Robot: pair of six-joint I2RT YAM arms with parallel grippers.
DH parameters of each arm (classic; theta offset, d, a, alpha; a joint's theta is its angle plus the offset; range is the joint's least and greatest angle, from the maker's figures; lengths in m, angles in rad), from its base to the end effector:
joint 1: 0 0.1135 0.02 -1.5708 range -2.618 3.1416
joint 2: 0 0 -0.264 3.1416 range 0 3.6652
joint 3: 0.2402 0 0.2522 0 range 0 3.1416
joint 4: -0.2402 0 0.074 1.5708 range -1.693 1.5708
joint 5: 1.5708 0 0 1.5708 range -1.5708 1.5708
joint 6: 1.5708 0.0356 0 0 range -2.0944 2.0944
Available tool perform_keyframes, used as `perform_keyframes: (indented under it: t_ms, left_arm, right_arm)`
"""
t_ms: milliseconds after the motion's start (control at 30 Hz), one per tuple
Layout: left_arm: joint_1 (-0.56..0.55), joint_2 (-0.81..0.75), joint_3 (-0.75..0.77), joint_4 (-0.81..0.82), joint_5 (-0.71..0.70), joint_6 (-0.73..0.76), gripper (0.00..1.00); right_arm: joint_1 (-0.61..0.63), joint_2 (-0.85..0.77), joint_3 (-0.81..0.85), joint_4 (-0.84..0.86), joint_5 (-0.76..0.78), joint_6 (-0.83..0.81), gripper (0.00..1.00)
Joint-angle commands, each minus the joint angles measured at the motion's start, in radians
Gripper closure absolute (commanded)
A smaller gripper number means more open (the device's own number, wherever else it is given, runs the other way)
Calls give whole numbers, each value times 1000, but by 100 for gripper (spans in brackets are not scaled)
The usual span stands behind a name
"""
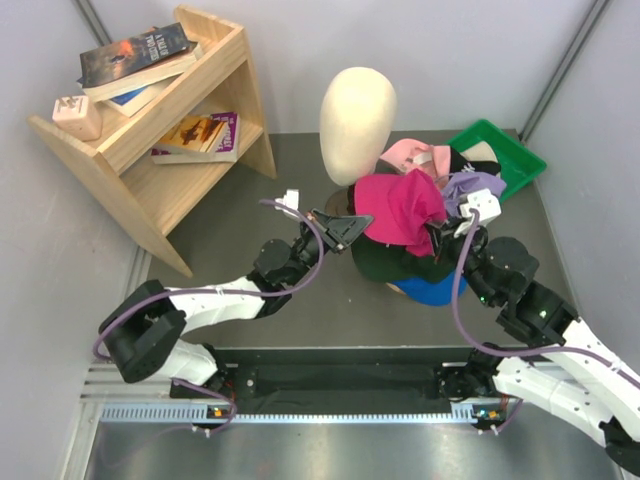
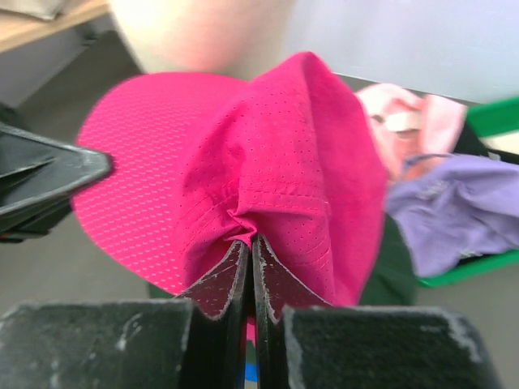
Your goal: Stack the hats
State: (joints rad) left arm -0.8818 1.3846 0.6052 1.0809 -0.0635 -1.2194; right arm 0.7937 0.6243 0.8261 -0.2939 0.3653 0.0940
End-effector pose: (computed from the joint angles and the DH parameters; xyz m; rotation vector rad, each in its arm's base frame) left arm 0.1875 -0.2241 0.2760 -0.3132 1.4559 -1.7300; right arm 0.1076 0.0913 0.3658 -0.3039 1.6421 0.3702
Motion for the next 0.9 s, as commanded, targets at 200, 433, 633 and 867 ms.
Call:
perform_keyframes:
  t_ms: [200,433,633,867]
  left_arm:
    - [-46,140,139,102,129,121,100]
    - [-69,263,226,132,162,106,100]
    - [-80,343,330,139,229,127,100]
    - [-78,363,331,79,217,172,100]
  right_arm:
    - [13,-106,103,-7,414,-50,100]
    - [15,-117,119,-76,578,-43,97]
    - [15,-133,110,-73,638,-56,97]
    - [15,-118,108,-87,744,-59,89]
